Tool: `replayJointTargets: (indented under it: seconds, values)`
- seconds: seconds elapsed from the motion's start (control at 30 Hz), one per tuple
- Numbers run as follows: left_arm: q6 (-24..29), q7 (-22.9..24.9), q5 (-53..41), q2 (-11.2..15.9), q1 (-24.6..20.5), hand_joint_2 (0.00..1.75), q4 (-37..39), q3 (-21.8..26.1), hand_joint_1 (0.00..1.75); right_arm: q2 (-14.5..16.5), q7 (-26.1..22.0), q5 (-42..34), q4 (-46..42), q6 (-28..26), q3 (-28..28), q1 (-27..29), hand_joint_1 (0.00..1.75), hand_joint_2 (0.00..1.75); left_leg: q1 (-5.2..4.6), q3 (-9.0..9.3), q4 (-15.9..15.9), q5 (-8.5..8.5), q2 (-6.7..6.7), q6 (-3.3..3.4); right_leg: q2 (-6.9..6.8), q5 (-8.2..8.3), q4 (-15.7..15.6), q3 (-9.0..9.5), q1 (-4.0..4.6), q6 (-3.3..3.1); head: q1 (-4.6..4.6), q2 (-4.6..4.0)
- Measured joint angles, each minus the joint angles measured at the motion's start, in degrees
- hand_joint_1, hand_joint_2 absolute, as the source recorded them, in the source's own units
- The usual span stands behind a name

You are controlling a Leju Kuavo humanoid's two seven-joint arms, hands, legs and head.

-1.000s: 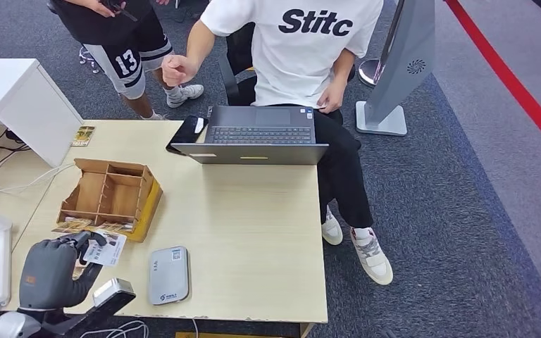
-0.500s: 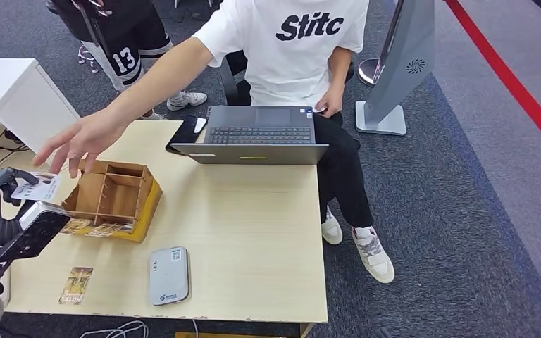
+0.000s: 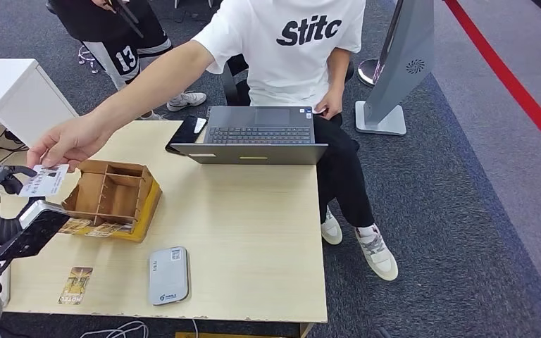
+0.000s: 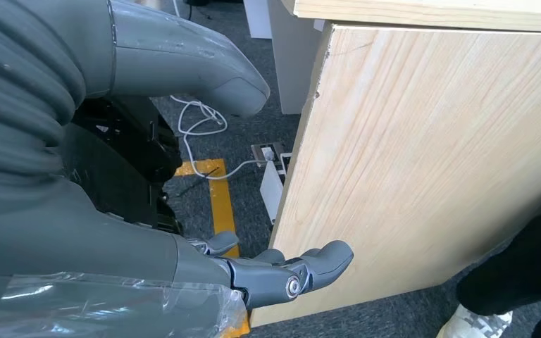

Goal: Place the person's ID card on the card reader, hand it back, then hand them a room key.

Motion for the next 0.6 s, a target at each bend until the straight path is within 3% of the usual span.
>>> replayJointTargets:
  seconds: [0.2, 0.33, 0.6]
  values:
    - [0.81, -0.75, -1.37, -0.16, 0.38, 1.75, -0.01, -0.01, 0.0, 0.0, -0.58, -0.63, 0.01, -0.07, 0.27, -0.04, 0.0, 1.75, 0.0, -0.01, 0.0, 0.0, 0.0, 0.0, 0.0, 0.0, 0.0, 0.0, 0.0, 0.0, -0.01, 0.0]
    - [3.69, -3.34, -5.26, -0.85, 3.32, 1.75, -0.78, -0.16, 0.0, 0.0, -1.9, -1.76, -0.1, -0.48, 0.81, -0.06, 0.0, 1.75, -0.02, -0.01, 0.0, -0.02, 0.05, 0.02, 0.06, 0.0, 0.0, -0.01, -0.01, 0.0, 0.0, 0.0]
    - [3.98, -4.56, -8.74, -0.7, 8.23, 1.75, -2.45, -1.45, 0.0, -0.1, -2.92, -2.73, -0.98, -1.11, 1.53, -0.15, 0.0, 1.75, -0.01, -0.02, -0.01, -0.03, 0.03, 0.03, 0.01, -0.01, -0.01, -0.02, 0.0, 0.01, 0.01, 0.0]
